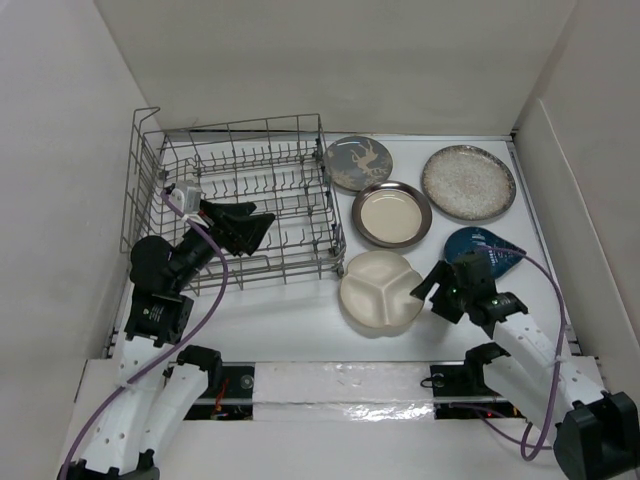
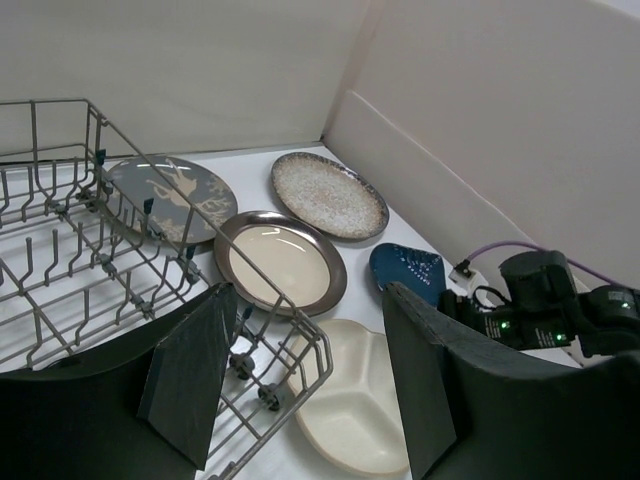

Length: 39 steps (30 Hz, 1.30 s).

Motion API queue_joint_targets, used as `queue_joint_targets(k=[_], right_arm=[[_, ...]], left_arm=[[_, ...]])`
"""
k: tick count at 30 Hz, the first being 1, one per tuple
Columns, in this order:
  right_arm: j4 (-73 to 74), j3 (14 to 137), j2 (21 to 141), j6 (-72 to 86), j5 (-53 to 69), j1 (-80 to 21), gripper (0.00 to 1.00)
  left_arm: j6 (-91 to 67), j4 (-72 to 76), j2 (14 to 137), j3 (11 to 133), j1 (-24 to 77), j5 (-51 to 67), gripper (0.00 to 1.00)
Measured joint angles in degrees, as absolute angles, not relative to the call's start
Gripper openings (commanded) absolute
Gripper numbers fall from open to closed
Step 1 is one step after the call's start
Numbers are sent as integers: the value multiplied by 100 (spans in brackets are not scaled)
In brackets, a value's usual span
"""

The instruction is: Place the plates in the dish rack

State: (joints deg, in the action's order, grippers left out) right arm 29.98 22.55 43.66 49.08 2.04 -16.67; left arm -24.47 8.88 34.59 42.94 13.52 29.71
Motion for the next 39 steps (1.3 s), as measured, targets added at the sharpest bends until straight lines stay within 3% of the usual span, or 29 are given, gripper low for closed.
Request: queue_joint_targets(k=[9,13,17,18,21,26,35,38,39], right_arm=[[2095,1815,4840,5148,679,-1658,68],[1551,1815,5284,5159,854,-1658,57],[1177,1778,5621,5177,963,-1653,33],[1120,1752,5658,5188,976,-1649,19],[1041,1675,5647,5100,1020,-1645,0],[1490,1708,5199,5081,899,-1739,0],[4460,3159,3854,4654,-283,-1927,0],[5166,4005,3802,4296,-489,-1933,0],[5317,4309,3785,4165,-523,-1940,0]], left_arm=[[-2449,869,3472,4276,1352,2936,60],[-2449,867,3481,4276,1352,2923,61],[-2447,849,3474,4276,1352,2867,61],[-2447,843,3474,4276,1352,2860,61],[-2447,799,3450,4276,1352,2847,61],[-2447,779,3433,4276,1352,2832,61],[-2550,867,3439,4226,1352,2871,58],[-2578,926,3542,4217,1352,2974,47],[-2591,956,3599,4217,1352,3024,38]])
